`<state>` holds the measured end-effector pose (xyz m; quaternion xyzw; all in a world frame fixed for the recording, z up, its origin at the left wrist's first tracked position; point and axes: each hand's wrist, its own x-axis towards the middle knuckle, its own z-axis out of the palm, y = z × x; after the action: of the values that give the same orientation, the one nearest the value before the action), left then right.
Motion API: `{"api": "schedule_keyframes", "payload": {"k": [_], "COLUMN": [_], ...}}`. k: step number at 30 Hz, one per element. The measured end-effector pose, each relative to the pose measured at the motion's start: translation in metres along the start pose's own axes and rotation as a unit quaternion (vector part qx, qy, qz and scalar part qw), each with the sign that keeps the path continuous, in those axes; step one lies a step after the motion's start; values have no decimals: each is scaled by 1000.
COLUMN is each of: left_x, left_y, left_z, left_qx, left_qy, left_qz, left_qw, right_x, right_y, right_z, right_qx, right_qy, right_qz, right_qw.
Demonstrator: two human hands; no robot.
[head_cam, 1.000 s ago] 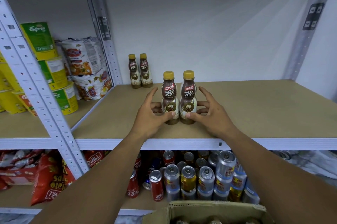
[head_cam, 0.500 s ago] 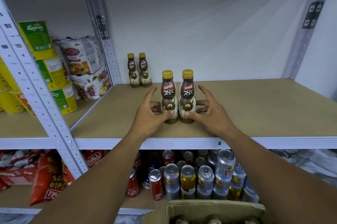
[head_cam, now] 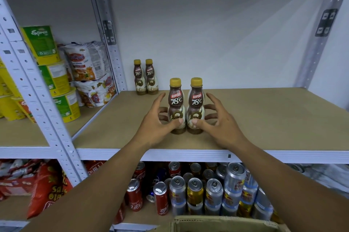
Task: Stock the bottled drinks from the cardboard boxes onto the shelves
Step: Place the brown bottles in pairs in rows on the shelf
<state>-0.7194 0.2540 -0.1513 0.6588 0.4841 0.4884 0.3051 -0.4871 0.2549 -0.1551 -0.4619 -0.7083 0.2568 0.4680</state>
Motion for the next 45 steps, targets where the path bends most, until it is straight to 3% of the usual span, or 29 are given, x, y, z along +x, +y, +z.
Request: {"api": "schedule_keyframes", "payload": {"k": [8,18,45], "left_x": [17,36,232], "left_y": [36,42,-16], "left_z": [-24,-29,32], "left_qx": [75,124,161], "left_qy": [-26,-54,-29], "left_qz": [78,97,88], "left_qw": [994,986,983], "right_x": [18,39,222], "right_y": [-29,-35,73], "right_z": [-13,-21,-32], "right_qx": [-52,-106,-90], "right_qy": [24,-18,21], "right_qz": [-59,-91,-73], "right_qw": [997,990,993]}}
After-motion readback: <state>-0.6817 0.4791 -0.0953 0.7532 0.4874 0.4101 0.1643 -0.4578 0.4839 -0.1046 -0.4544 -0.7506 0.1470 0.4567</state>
